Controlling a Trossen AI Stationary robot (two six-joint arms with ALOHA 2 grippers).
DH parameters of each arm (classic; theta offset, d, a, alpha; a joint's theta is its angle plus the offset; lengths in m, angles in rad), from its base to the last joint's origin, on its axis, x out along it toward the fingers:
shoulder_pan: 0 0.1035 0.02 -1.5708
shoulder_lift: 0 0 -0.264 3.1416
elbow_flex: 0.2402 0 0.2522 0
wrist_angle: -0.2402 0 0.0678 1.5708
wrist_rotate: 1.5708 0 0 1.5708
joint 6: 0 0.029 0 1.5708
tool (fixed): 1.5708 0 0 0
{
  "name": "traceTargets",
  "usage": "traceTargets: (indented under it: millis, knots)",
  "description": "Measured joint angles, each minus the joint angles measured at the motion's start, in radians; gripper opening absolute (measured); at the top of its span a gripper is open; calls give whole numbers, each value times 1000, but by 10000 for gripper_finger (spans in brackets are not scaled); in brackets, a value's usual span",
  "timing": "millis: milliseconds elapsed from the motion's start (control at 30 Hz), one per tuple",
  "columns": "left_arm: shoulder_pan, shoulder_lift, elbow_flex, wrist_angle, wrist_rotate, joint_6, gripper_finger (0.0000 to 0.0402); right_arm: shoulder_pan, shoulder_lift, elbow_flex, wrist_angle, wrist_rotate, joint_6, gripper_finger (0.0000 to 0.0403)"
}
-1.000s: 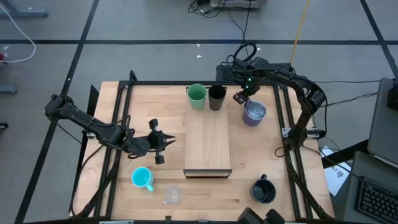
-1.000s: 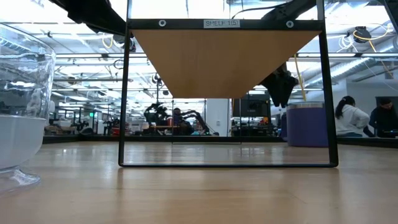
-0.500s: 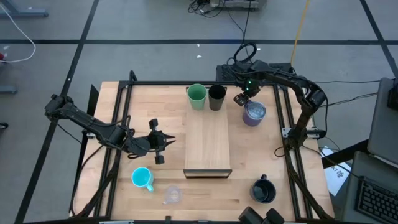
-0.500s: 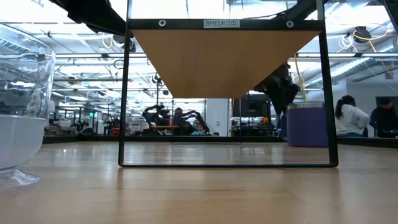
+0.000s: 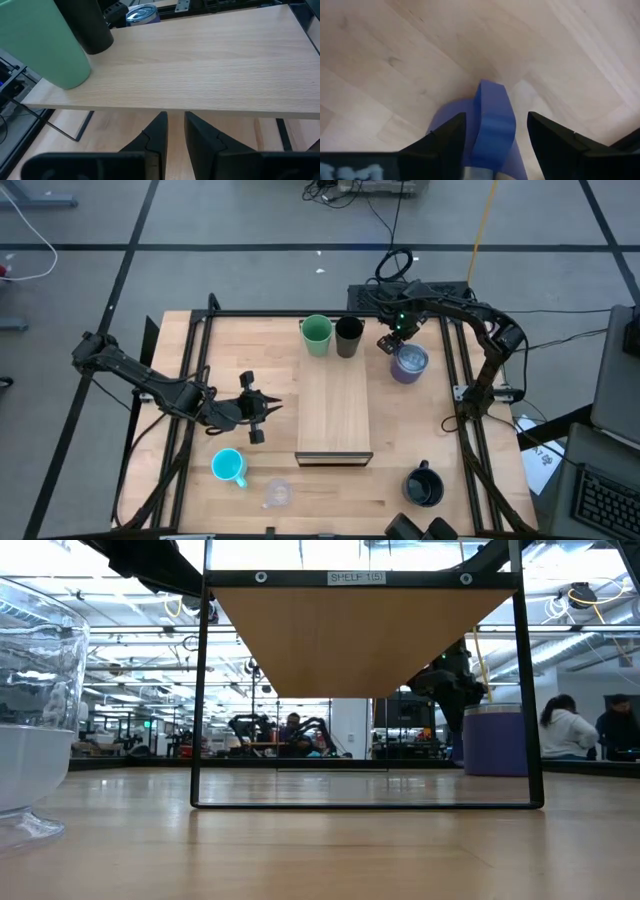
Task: Stack small to large cups/mugs on shelf
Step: Put the purple mug on the shelf
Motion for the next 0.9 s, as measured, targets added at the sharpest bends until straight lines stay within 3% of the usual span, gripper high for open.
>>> traceTargets:
  millis: [433, 900]
  knots:
    - [0, 0, 0, 0, 0, 3, 65, 1, 0, 0, -20, 2, 0, 92]
    - [0, 0, 0, -2, 0, 2, 65, 1, 0, 0, -33, -2, -1, 89]
